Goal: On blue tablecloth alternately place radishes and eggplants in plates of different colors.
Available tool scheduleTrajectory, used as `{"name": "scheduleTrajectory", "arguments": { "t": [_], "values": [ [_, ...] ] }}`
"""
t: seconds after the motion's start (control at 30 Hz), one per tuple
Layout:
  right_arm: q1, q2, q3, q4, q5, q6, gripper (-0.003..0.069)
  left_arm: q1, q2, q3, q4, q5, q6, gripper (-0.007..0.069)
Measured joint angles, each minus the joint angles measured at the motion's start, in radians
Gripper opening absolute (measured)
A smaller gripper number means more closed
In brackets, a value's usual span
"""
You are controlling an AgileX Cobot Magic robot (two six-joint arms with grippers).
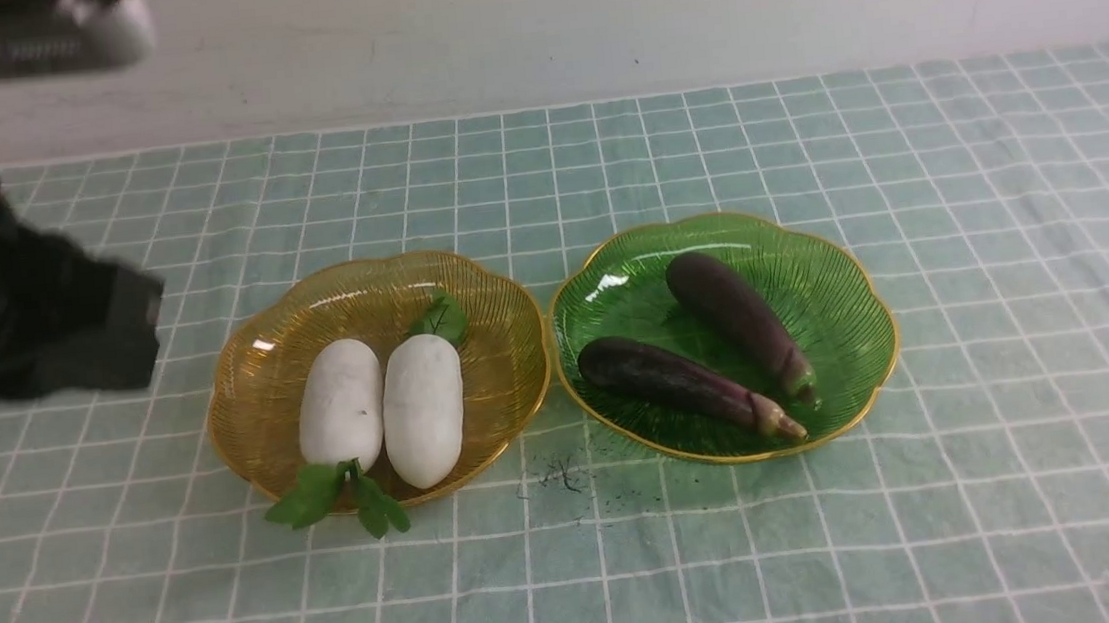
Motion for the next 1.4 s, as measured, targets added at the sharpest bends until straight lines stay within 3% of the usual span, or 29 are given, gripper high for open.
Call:
{"name": "scheduleTrajectory", "arguments": {
  "t": [0.17,0.4,0.73,1.4],
  "values": [
    [0.000,0.000,0.000,0.000,0.000,-0.002,-0.0015,0.000,-0.221,0.294,-0.016,-0.354,0.003,-0.0008],
    [0.000,0.000,0.000,-0.001,0.000,-0.004,-0.0015,0.000,-0.342,0.455,-0.040,-0.600,-0.002,-0.0008],
    [0.000,0.000,0.000,-0.001,0.000,-0.005,-0.0015,0.000,-0.347,0.475,-0.034,-0.616,-0.001,-0.0008],
    [0.000,0.000,0.000,-0.002,-0.001,-0.007,-0.0015,0.006,-0.365,0.483,0.207,-0.511,-0.054,-0.0008]
  ]
}}
